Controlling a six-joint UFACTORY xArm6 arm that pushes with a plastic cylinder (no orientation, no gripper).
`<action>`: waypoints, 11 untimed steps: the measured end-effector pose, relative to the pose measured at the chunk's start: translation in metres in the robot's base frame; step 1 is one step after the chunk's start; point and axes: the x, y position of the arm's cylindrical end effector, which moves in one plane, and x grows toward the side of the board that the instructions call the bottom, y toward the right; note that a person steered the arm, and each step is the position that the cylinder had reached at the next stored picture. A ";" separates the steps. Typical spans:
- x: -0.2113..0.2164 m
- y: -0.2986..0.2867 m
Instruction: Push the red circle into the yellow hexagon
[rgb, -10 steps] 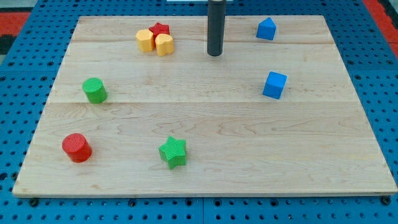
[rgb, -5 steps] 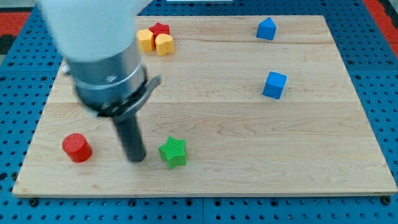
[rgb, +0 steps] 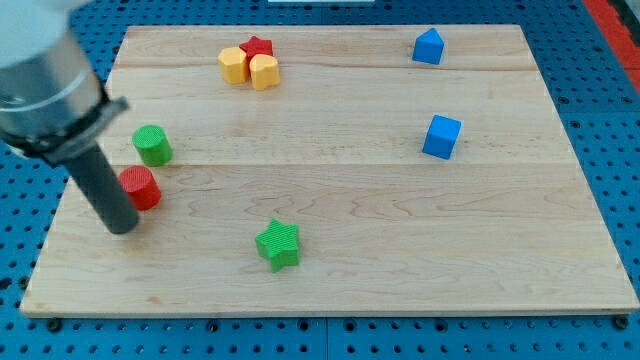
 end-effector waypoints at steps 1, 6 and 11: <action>-0.037 0.040; -0.119 0.059; -0.188 -0.003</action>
